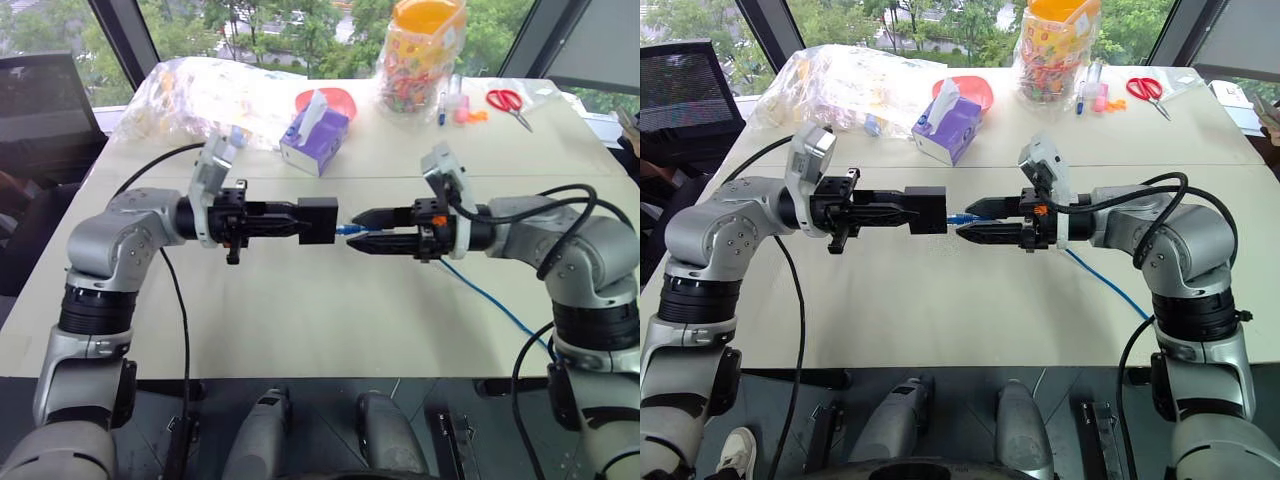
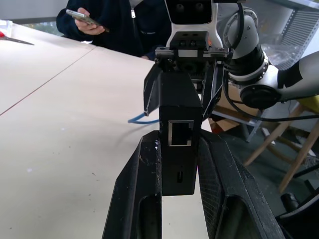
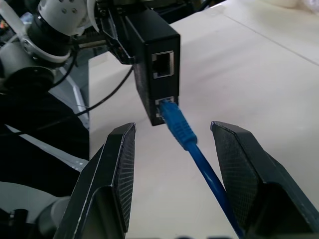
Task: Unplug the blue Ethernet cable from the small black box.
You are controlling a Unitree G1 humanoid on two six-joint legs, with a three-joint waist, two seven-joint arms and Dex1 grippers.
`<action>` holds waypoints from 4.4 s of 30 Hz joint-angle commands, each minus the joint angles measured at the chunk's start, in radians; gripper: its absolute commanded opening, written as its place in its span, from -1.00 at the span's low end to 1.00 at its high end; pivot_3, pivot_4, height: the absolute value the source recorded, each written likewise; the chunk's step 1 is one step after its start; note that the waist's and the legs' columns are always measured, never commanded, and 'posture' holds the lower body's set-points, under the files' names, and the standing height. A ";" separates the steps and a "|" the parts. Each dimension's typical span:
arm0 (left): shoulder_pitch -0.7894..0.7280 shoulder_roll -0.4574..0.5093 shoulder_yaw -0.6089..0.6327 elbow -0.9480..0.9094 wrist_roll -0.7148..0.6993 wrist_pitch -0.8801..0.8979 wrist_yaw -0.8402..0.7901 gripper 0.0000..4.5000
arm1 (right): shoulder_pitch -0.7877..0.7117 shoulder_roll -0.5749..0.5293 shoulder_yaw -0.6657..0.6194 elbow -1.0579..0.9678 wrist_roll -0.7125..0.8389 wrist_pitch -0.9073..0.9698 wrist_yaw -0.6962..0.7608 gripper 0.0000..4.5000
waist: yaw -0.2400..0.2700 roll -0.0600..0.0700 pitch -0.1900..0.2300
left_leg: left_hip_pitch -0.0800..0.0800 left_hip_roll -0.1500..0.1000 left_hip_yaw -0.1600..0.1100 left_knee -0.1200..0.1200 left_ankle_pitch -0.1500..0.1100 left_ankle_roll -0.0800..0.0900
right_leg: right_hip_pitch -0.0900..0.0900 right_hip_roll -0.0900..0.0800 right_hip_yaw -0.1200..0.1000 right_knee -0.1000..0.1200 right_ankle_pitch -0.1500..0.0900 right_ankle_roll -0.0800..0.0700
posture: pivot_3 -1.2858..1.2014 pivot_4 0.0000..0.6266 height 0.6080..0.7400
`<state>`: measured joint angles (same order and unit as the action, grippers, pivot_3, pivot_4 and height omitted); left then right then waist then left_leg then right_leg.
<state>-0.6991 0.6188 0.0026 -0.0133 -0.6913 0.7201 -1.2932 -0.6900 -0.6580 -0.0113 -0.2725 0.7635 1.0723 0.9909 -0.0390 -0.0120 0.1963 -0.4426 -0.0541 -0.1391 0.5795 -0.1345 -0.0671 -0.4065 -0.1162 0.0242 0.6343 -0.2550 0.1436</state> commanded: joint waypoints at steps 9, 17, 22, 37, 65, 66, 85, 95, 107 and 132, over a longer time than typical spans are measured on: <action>-0.005 -0.003 0.027 -0.038 -0.038 0.001 0.017 -0.81 | -0.044 0.008 0.005 -0.016 0.047 0.006 -0.012 -0.76 | 0.000 0.000 0.000 | 0.000 0.000 0.000 0.000 0.000 0.000 | 0.000 0.000 0.000 0.000 0.000 0.000 | 0.03 -0.52 0.82; -0.003 -0.005 0.022 -0.038 -0.035 -0.008 0.013 -0.81 | -0.053 0.006 0.017 -0.016 0.049 0.008 -0.010 -0.95 | 0.000 0.000 0.000 | 0.000 0.000 0.000 0.000 0.000 0.000 | 0.000 0.000 0.000 0.000 0.000 0.000 | 0.03 -0.52 0.82; -0.007 -0.012 0.021 -0.036 -0.035 -0.009 0.016 -0.81 | -0.050 -0.003 0.028 -0.027 0.043 -0.007 0.005 -0.95 | 0.000 0.000 0.000 | 0.000 0.000 0.000 0.000 0.000 0.000 | 0.000 0.000 0.000 0.000 0.000 0.000 | 0.03 -0.52 0.82; 0.015 0.015 0.046 -0.057 -0.056 0.013 0.012 -0.81 | -0.031 -0.065 0.058 0.047 -0.050 -0.108 0.045 -0.95 | 0.000 0.000 0.000 | 0.000 0.000 0.000 0.000 0.000 0.000 | 0.000 0.000 0.000 0.000 0.000 0.000 | 0.03 -0.52 0.82; 0.000 0.066 0.068 -0.086 -0.140 0.146 -0.007 -0.81 | 0.005 -0.135 0.109 0.105 -0.128 -0.293 0.063 -0.95 | 0.000 0.000 0.000 | -0.001 0.000 0.000 -0.001 0.000 0.000 | -0.001 0.000 0.000 -0.001 0.000 0.000 | 0.03 -0.52 0.82; 0.004 0.061 0.064 -0.088 -0.125 0.125 -0.005 -0.81 | 0.005 -0.130 0.103 0.095 -0.108 -0.276 0.061 -0.95 | 0.000 0.000 0.000 | -0.001 0.000 0.000 -0.001 0.000 0.000 | -0.001 0.000 0.000 -0.001 0.000 0.000 | 0.03 -0.52 0.82; 0.029 0.012 0.021 -0.095 -0.063 -0.021 0.014 -0.81 | -0.004 -0.022 -0.024 -0.028 0.184 0.023 -0.080 0.12 | 0.004 -0.001 0.000 | -0.001 0.000 0.000 -0.001 0.000 0.000 | -0.001 -0.001 0.000 -0.002 0.000 -0.001 | 0.03 -0.52 0.82; 0.041 0.014 0.012 -0.095 -0.056 -0.031 0.005 -0.81 | -0.016 -0.022 -0.031 -0.033 0.218 0.038 -0.105 0.12 | 0.004 -0.001 0.000 | -0.001 0.000 0.000 -0.001 0.000 0.000 | -0.001 -0.001 0.000 -0.002 0.000 -0.001 | 0.03 -0.52 0.82; 0.038 0.010 0.013 -0.093 -0.052 -0.032 0.009 -0.81 | -0.017 -0.018 -0.019 -0.042 0.216 0.038 -0.110 -0.92 | 0.004 -0.001 0.000 | -0.001 0.000 0.000 -0.001 0.000 0.000 | -0.001 -0.001 0.000 -0.002 0.000 -0.001 | 0.03 -0.52 0.82; 0.060 0.057 0.039 -0.101 -0.077 0.010 -0.013 -0.81 | 0.006 -0.152 0.083 0.159 -0.078 -0.189 -0.020 -0.97 | 0.003 0.000 0.000 | -0.002 0.000 0.001 -0.001 0.000 0.000 | -0.001 -0.001 0.000 -0.003 0.000 -0.001 | 0.03 -0.52 0.82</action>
<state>-0.6437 0.6354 -0.0004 -0.0809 -0.7345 0.7213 -1.2657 -0.6936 -0.7302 0.1004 -0.2056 0.8336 0.9451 0.9936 -0.0361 -0.0125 0.1966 -0.4441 -0.0541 -0.1383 0.5782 -0.1350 -0.0667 -0.4075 -0.1168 0.0241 0.6313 -0.2554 0.1431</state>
